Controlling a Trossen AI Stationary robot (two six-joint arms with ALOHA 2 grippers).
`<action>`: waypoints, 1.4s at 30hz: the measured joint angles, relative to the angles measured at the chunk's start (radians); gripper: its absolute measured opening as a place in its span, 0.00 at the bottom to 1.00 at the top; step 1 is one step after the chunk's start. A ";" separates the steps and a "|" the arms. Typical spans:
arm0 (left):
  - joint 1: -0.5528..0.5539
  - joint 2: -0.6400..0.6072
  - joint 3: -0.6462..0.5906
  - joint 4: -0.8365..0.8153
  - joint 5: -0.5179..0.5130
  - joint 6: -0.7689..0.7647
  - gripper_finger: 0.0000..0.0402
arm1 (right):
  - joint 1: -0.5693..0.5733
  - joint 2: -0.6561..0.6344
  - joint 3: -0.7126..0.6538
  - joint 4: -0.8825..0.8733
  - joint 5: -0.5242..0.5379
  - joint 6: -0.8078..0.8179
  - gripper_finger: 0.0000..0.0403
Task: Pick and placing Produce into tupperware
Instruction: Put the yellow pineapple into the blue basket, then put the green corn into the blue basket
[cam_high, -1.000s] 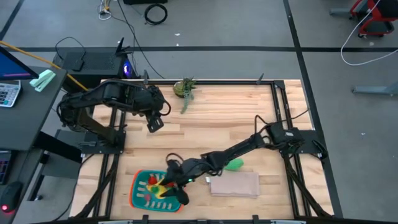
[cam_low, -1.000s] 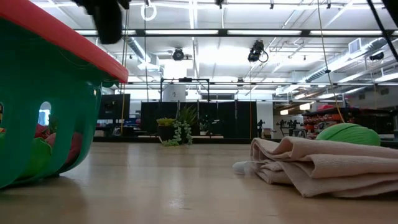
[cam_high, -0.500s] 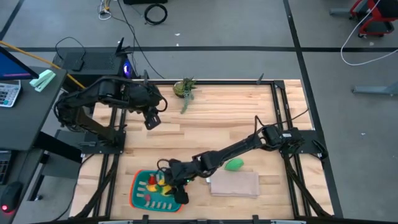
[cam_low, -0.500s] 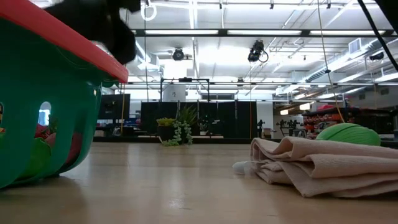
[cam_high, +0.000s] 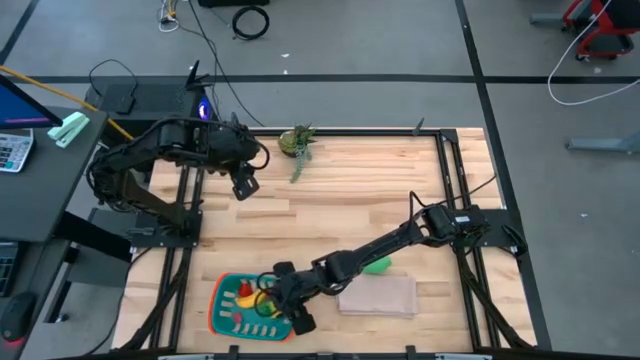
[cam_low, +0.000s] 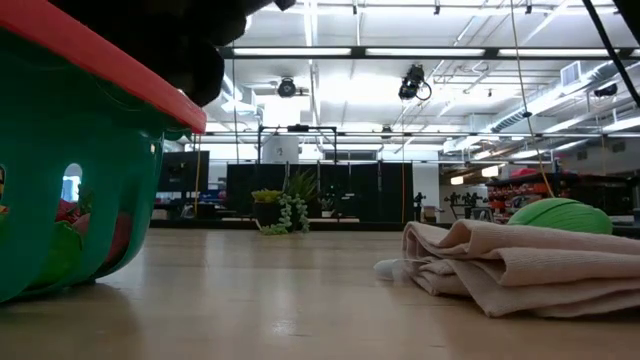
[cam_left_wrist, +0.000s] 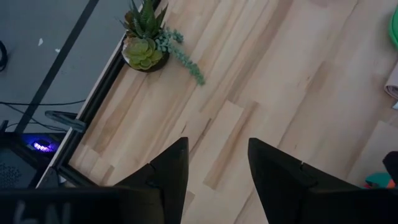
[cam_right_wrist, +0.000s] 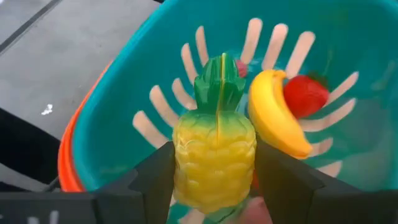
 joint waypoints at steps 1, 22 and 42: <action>0.000 0.000 0.000 0.000 0.000 0.000 0.43 | -0.001 0.000 0.000 0.005 0.000 -0.009 0.52; 0.000 0.000 0.000 0.006 -0.014 -0.004 0.43 | -0.007 0.017 0.000 0.020 -0.009 -0.024 0.66; 0.003 0.002 -0.001 0.111 -0.002 0.008 0.43 | -0.051 -0.151 0.337 -0.540 0.253 0.145 0.66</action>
